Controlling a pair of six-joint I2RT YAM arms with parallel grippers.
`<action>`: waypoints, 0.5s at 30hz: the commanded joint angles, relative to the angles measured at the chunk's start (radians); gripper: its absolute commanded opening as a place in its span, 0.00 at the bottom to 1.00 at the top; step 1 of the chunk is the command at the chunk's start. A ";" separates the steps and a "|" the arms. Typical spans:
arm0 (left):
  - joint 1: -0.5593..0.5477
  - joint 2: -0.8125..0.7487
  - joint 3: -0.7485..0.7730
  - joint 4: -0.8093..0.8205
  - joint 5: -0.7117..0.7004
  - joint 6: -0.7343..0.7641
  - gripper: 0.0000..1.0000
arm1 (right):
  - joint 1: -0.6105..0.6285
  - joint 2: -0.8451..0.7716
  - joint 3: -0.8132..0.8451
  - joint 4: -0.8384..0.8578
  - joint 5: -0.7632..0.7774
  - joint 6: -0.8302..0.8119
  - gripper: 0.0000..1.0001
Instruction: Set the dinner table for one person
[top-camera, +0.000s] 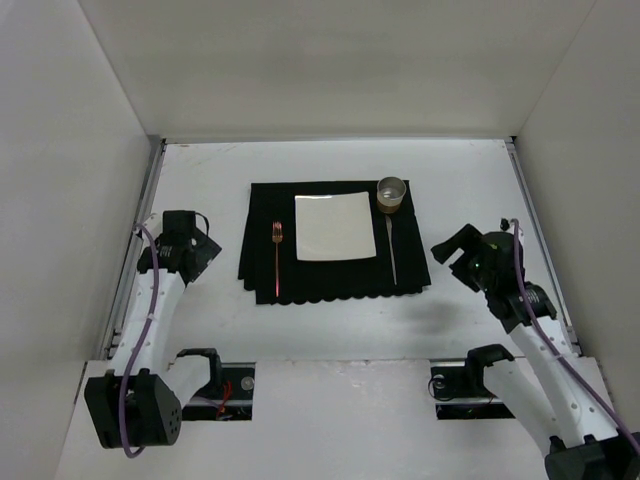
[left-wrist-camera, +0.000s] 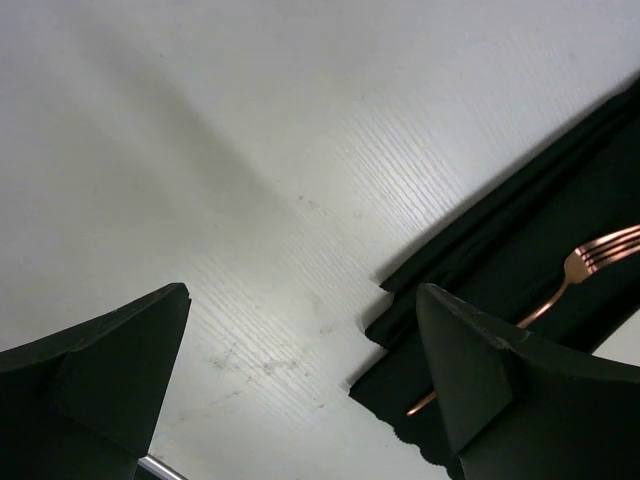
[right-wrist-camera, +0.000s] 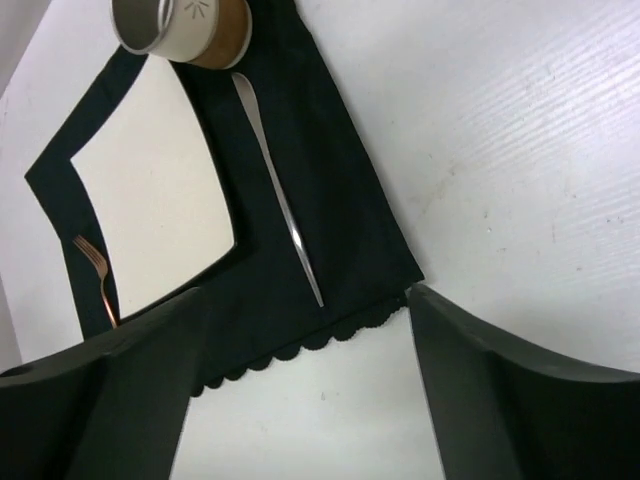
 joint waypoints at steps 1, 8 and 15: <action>0.029 -0.033 -0.005 -0.015 0.005 -0.013 1.00 | 0.007 -0.005 -0.015 -0.007 0.038 0.021 0.89; 0.026 -0.033 -0.021 -0.003 0.003 -0.011 1.00 | 0.007 -0.013 -0.041 -0.035 0.115 0.001 1.00; 0.015 -0.014 -0.015 -0.002 -0.006 -0.009 1.00 | 0.010 -0.014 -0.059 -0.044 0.153 -0.017 1.00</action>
